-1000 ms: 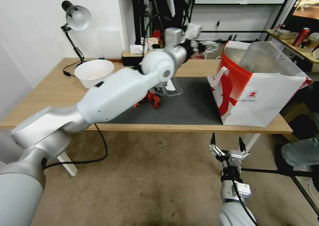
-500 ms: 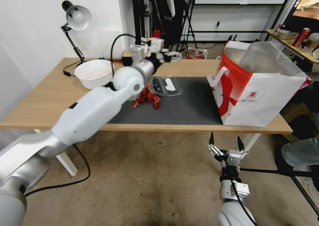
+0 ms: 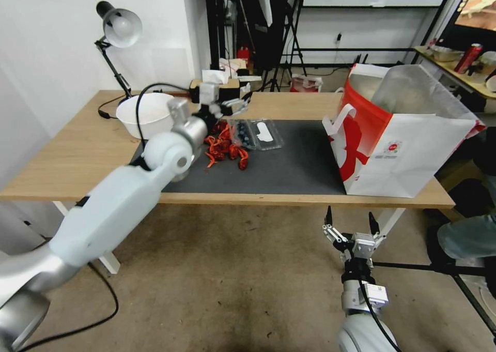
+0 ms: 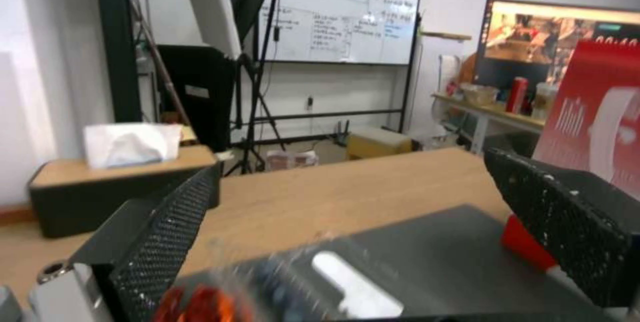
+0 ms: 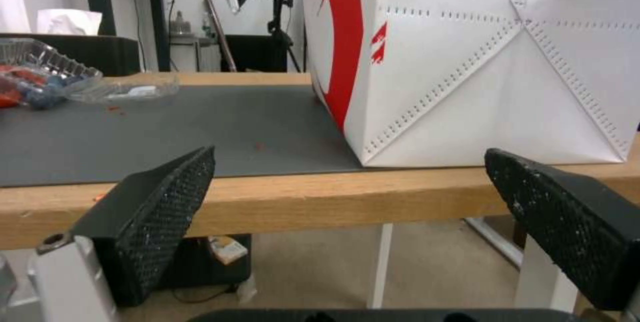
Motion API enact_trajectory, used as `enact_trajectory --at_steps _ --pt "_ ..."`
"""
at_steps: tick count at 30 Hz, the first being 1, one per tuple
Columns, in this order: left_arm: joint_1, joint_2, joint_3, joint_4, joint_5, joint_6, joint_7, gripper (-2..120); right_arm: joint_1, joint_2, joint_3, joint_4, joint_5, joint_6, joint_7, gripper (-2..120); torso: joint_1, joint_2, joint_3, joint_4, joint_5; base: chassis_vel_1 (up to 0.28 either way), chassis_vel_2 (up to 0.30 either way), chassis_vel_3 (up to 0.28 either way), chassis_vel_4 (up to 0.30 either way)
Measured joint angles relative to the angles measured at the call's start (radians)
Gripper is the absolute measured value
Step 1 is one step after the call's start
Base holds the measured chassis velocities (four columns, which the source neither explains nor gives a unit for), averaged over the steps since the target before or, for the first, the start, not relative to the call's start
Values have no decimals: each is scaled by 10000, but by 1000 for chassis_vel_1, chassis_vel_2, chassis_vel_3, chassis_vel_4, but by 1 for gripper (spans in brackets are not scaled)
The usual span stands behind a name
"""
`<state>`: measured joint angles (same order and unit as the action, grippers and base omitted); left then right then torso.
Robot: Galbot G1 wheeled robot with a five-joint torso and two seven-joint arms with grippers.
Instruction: Pick up the trash from the table and place it into the takeout bag.
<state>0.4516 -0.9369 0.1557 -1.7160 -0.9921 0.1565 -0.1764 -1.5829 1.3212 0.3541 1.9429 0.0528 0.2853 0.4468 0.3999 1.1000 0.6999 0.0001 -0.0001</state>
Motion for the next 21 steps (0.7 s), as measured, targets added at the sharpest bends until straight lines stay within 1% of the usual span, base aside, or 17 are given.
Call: enact_trajectory --at_steps 2,3,5,6,7,8,9,10,12,14,15,16,17,18,19,20,21 --pt "689 197 -395 -229 376 -140 159 100 -4 5 -10 0 0 -2 -5 100 1 0 0 0 -1 0 0 0 0" --pt "689 197 -395 -229 376 -140 159 100 -4 5 -10 0 0 -2 -5 100 1 0 0 0 -1 0 0 0 0" --pt "1338 303 -825 -473 677 -223 307 100 -13 5 -26 0 -7 -5 -10 100 0 0 0 -1 0 0 0 0 0" --pt "1338 303 -825 -473 677 -223 307 100 -13 5 -26 0 -7 -5 -10 100 0 0 0 -1 0 0 0 0 0" --pt "1600 327 -1038 -601 815 -241 337 100 -14 1 -28 0 -12 -5 -12 100 0 0 0 -1 0 0 0 0 0" --pt "2154 368 -1470 -805 1217 -325 466 100 -15 -16 -32 22 -17 -9 -14 100 0 0 0 -2 2 0 0 0 0" --pt "2373 389 -1634 -884 1366 -370 512 100 -20 -33 -32 36 -17 -14 -15 100 1 0 0 -2 1 0 0 0 0" --pt "2373 389 -1634 -884 1366 -370 512 100 -20 -33 -32 36 -17 -14 -15 100 1 0 0 -2 1 0 0 0 0" --pt "3195 439 -2260 -1151 1866 -542 670 100 -23 -80 -28 65 -17 -28 -18 100 1 0 0 0 1 0 0 0 0" --pt "3335 439 -2364 -1203 1970 -586 682 100 -24 -88 -28 66 -17 -30 -18 100 0 0 0 1 1 0 0 0 0" --pt "3788 427 -2693 -1354 2334 -717 703 100 -18 -100 -25 66 -16 -32 -19 100 1 0 2 0 -1 0 0 0 0" --pt "3788 427 -2693 -1354 2334 -717 703 100 -18 -100 -25 66 -16 -32 -19 100 1 0 2 0 -1 0 0 0 0" --pt "4114 393 -2922 -1480 2603 -791 704 100 -11 -100 -24 66 -16 -33 -20 100 0 0 1 -1 0 0 0 0 0" --pt "4657 336 -3308 -1653 2944 -937 706 100 4 -91 -28 66 -16 -33 -23 100 0 0 2 -2 0 0 0 0 0" --pt "4657 336 -3308 -1653 2944 -937 706 100 4 -91 -28 66 -16 -33 -23 100 0 0 2 -2 0 0 0 0 0" --pt "5443 205 -3968 -1803 3316 -1146 789 100 -1 -81 -45 65 -14 -34 -26 100 2 0 1 -1 2 0 0 0 0" --pt "5990 83 -4376 -1829 3576 -1335 870 100 -22 -87 -46 64 -13 -34 -29 100 2 0 1 0 -1 0 0 0 0"
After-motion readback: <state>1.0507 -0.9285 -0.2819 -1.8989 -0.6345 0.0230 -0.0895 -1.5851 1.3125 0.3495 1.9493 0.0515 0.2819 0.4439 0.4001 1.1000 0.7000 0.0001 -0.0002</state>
